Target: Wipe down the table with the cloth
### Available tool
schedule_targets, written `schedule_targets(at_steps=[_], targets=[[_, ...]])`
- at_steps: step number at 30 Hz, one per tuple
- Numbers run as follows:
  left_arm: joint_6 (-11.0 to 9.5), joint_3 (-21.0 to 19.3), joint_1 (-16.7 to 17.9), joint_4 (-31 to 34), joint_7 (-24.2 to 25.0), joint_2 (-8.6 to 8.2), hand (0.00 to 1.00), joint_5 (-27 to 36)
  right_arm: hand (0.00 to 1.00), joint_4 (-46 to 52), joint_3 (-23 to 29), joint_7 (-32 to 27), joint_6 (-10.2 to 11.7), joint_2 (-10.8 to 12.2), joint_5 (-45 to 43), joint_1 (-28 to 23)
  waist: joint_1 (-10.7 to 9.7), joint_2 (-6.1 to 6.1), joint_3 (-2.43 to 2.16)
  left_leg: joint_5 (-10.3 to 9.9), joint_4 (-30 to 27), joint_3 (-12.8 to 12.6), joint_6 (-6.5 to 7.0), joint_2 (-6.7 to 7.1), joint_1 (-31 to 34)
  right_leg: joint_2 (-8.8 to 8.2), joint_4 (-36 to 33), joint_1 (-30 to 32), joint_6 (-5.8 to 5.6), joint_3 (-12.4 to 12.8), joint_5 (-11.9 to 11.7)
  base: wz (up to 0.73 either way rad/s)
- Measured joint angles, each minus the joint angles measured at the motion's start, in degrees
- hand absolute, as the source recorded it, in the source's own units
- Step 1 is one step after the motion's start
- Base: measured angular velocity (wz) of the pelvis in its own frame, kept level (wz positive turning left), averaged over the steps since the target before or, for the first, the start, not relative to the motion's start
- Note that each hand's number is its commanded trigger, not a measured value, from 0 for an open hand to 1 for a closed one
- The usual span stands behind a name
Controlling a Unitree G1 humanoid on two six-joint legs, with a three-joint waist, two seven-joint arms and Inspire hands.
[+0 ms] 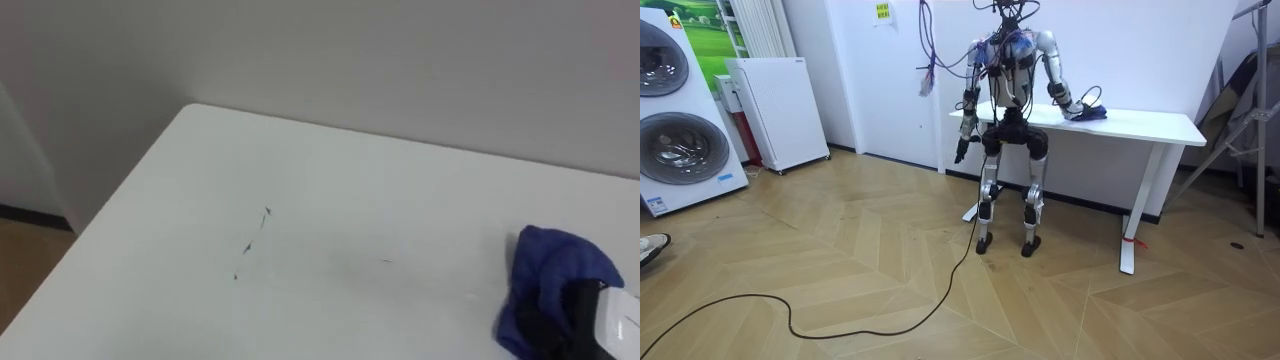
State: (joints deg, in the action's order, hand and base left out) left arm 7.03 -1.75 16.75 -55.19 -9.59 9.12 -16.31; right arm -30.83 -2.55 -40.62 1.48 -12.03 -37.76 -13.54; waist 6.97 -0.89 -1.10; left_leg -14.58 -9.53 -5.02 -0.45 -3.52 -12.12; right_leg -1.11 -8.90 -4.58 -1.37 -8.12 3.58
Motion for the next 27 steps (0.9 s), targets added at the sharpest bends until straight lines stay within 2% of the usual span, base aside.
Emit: schedule_targets(at_steps=[1,2,4,5,7,8,9,10,11,12,13,15,16,17,18,19,21,23,25,27], targets=[[0.0,0.5,-0.3,-0.7,-0.2,-0.55,0.0,0.9,1.0,1.0,-1.6,2.4,-1.7,0.9,-0.9,2.0,0.5,0.0,0.01,-0.3,0.0,0.9,-0.14,0.0,0.0,0.51,0.0,0.6,0.47,0.0,-0.5,-0.76],[0.1,0.9,-0.8,-1.2,-0.3,-0.82,0.0,1.2,1.0,1.7,-2.4,3.6,-2.4,1.3,-1.1,2.7,0.7,0.06,0.06,-0.5,0.0,1.1,-0.21,0.0,0.0,0.68,0.0,0.8,0.66,0.0,-0.6,-0.46],[0.4,2.6,-1.6,-1.5,-0.3,-1.37,0.0,2.4,1.0,6.9,-5.9,9.5,-4.8,1.7,-2.8,3.7,1.1,0.3,0.29,-0.6,-0.1,2.5,-0.22,0.01,0.3,1.17,0.0,1.1,0.99,0.0,-0.7,-0.07],[0.5,2.7,-1.6,-1.5,-0.3,-1.45,0.0,2.5,1.0,7.8,-6.9,10.6,-5.0,1.9,-3.2,3.9,1.2,0.28,0.41,-0.5,-0.1,2.9,-0.28,0.02,0.5,1.25,0.0,1.2,0.99,0.0,-0.6,0.1],[1.3,2.7,-0.9,-0.4,-0.2,-1.48,0.0,3.2,1.0,8.7,-8.9,12.7,-4.6,2.2,-4.4,5.8,1.1,0.55,1.09,-0.2,0.0,3.4,-0.46,-0.08,0.9,1.5,0.0,1.7,0.91,0.1,0.1,0.07],[1.3,2.7,-0.4,0.1,-0.2,-1.47,0.0,3.3,1.0,8.5,-8.8,12.8,-4.3,2.1,-5.0,6.0,1.0,0.66,1.24,-0.1,0.0,3.4,-0.31,-0.12,1.0,1.52,-0.1,1.7,0.98,0.1,0.2,0.08],[1.4,2.6,1.1,0.9,-0.2,-1.37,0.0,3.3,1.0,7.3,-8.7,12.6,-2.9,1.3,-5.2,5.7,0.4,0.6,1.33,-0.1,0.0,3.8,-0.32,-0.12,1.1,1.51,0.0,1.7,1.06,-0.1,0.2,0.14],[1.4,2.2,2.6,1.7,0.0,-1.2,0.0,3.2,1.0,6.1,-8.6,11.8,-0.5,0.0,-5.0,5.4,-0.3,0.6,1.27,-0.1,0.0,3.9,-0.3,-0.11,1.1,1.4,0.0,1.5,1.1,-0.3,0.3,0.18],[1.4,1.7,3.4,2.2,0.1,-1.15,0.0,3.2,1.0,5.4,-8.5,11.1,0.7,-0.4,-4.9,5.2,-0.7,0.6,1.24,-0.1,0.0,3.8,-0.29,-0.09,1.1,1.29,0.1,1.4,1.04,-0.5,0.3,0.22],[1.3,0.7,3.9,2.3,0.3,-1.15,0.0,2.6,1.0,4.3,-7.3,9.0,2.9,-0.9,-5.0,4.1,-1.1,0.37,1.23,-0.1,0.0,3.7,-0.26,0.07,1.3,1.04,0.1,1.3,0.81,-0.4,0.4,0.35],[1.1,-1.3,4.2,2.1,0.6,-1.13,0.0,2.0,1.0,2.5,-5.9,6.2,5.2,-1.5,-4.2,2.9,-1.7,0.19,1.17,0.0,0.0,3.5,-0.12,0.26,1.5,0.71,0.3,0.8,0.41,-0.4,0.7,0.45],[0.9,-5.4,4.5,2.0,1.3,-0.79,0.0,0.6,1.0,0.5,-1.9,1.9,7.6,-1.6,-2.7,-0.5,-2.6,-0.19,0.88,0.1,0.0,2.8,0.06,0.54,1.4,-0.1,0.3,-0.2,-0.3,-0.6,1.5,0.63],[0.5,-8.0,4.7,2.1,1.3,-0.43,0.0,-0.2,1.0,-0.1,1.0,-0.6,8.1,-1.7,-1.8,-3.3,-2.6,-0.51,0.61,0.1,0.1,1.6,0.14,0.67,1.2,-0.66,0.2,-0.6,-0.82,-0.8,2.2,0.55],[0.2,-9.0,5.1,2.2,1.3,-0.17,0.0,-0.2,1.0,-0.2,2.2,-1.5,8.4,-1.7,-1.4,-4.5,-2.6,-0.75,0.38,0.1,0.3,1.4,0.21,0.79,1.1,-0.85,0.2,-0.7,-1.0,-0.8,2.3,0.26],[-0.1,-10.6,5.4,2.5,1.3,0.78,0.0,-0.1,1.0,-1.5,4.0,-3.4,9.0,-1.7,-0.6,-5.6,-2.7,-0.73,0.31,0.1,0.2,0.9,0.28,0.84,1.1,-0.95,0.2,-1.1,-1.07,-0.8,2.4,0.05],[-0.1,-11.8,5.6,2.6,1.2,1.67,0.0,-0.2,1.0,-3.9,5.3,-5.3,9.7,-1.8,-0.4,-5.9,-3.1,-1.21,0.37,0.2,-0.1,0.9,0.41,0.83,1.3,-0.96,0.2,-1.0,-1.05,-0.8,2.4,0.0],[-0.1,-12.9,6.2,4.3,1.2,2.07,0.0,-1.8,1.0,-6.5,7.7,-7.1,9.8,-2.1,-0.6,-6.5,-4.0,-1.37,0.07,0.1,-0.1,0.9,0.49,0.78,1.1,-1.02,0.1,-1.6,-1.04,-1.2,2.4,0.1],[-0.4,-12.7,6.4,5.1,1.5,1.79,0.0,-2.4,1.0,-7.4,9.8,-7.4,9.8,-2.8,-0.7,-7.3,-4.7,-0.97,-0.19,-0.1,-0.2,0.9,0.68,0.83,0.8,-1.24,0.1,-2.1,-1.07,-1.5,2.3,0.1],[-0.4,-10.7,5.9,5.1,1.7,1.67,0.0,-1.5,1.0,-8.2,9.5,-7.0,9.6,-3.8,-0.3,-7.2,-5.2,-0.41,-0.54,-0.2,-0.3,0.8,0.73,0.86,0.0,-1.28,-0.1,-2.7,-1.1,-1.4,2.3,-0.02],[-0.4,-8.1,4.9,5.1,1.6,1.53,0.0,-0.7,1.0,-8.2,8.8,-6.1,8.6,-3.7,-0.1,-6.2,-4.9,-0.35,-0.54,-0.2,-0.3,0.6,0.71,0.86,-0.5,-1.26,-0.3,-3.0,-1.02,-1.3,2.3,-0.09]])
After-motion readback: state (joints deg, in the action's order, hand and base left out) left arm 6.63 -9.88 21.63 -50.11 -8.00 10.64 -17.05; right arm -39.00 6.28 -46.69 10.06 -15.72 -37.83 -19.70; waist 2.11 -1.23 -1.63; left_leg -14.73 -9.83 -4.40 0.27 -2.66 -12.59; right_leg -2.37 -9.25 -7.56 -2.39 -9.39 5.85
